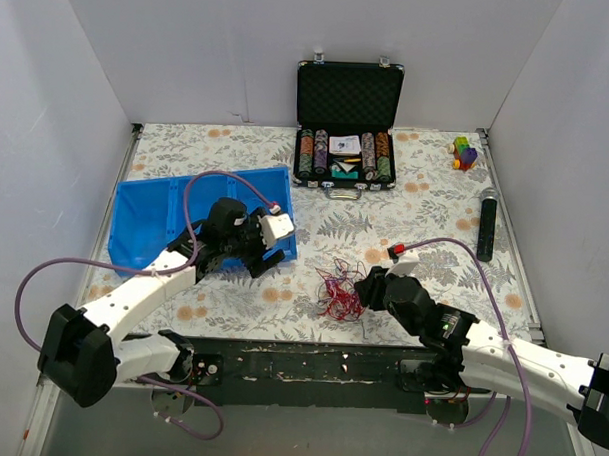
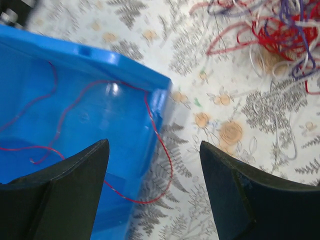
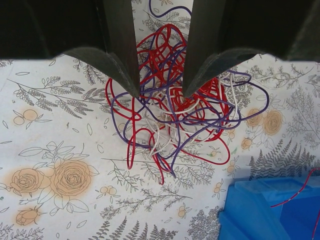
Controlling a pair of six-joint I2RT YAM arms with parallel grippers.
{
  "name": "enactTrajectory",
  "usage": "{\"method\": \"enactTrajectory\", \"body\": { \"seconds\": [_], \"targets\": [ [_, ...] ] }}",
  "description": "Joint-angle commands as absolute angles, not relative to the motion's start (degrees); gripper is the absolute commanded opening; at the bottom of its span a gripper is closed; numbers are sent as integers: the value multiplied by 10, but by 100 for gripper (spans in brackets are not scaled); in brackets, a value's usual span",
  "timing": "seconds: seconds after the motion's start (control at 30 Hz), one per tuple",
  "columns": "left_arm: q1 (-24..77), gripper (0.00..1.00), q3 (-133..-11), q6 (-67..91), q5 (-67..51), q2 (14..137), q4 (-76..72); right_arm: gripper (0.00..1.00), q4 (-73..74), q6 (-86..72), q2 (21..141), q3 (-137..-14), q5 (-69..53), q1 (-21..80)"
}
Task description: Untangle the cables
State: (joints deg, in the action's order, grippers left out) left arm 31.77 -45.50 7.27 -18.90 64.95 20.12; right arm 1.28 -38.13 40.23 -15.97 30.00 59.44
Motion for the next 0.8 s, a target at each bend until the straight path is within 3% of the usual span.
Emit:
{"method": "enactTrajectory", "body": {
  "seconds": [0.0, 0.43, 0.67, 0.77],
  "targets": [
    [319, 73, -432, 72, -218, 662, 233, 47, -8, -378, 393, -157, 310, 592],
    [319, 61, -431, 119, -186, 729, 183, 47, -7, -381, 396, -157, 312, 592],
    [319, 45, -432, 119, -163, 739, 170, 47, -4, -381, 395, -158, 316, 592],
    [319, 32, -433, 124, -160, 737, 161, 47, -4, -381, 395, -158, 316, 592]
  ]
}}
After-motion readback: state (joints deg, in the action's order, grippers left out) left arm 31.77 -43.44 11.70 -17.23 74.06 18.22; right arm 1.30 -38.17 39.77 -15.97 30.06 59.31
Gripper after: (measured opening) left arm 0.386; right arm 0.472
